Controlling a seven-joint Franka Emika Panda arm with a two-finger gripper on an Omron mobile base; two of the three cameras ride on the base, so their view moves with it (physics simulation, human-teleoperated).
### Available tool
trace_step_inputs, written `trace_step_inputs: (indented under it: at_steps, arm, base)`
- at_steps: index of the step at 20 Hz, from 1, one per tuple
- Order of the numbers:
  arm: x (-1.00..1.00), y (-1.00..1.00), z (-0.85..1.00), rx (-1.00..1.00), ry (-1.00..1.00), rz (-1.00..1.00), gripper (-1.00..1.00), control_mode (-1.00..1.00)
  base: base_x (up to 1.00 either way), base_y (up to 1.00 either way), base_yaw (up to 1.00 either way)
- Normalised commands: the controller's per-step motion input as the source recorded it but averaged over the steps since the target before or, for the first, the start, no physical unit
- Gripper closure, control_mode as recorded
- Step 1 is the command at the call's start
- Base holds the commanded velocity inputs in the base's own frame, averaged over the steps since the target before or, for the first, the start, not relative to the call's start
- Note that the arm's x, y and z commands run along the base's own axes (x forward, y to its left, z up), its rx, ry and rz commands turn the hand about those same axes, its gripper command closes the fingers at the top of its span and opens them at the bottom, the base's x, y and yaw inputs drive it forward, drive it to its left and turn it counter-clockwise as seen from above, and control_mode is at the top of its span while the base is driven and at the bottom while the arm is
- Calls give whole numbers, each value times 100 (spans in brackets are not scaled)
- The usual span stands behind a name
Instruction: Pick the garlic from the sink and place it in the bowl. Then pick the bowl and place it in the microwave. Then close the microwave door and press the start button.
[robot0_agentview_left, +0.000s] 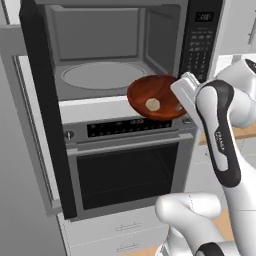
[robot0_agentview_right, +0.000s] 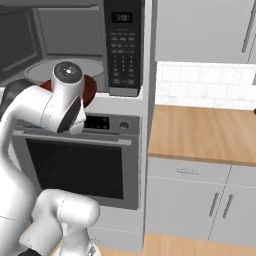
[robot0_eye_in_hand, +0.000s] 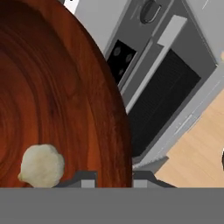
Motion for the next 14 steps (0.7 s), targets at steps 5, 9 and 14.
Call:
trace_step_inputs:
  at_steps: [5,9,14]
  arm:
    - [27,26,60,0,-30,-8,100,-100]
    - [95,77,86,0,-39,-14,100,-100]
    - [100,82,2,0,-2,-26,100,-100]
  base:
    - [6,14,-6]
    - [0,0,0]
    - [0,0,0]
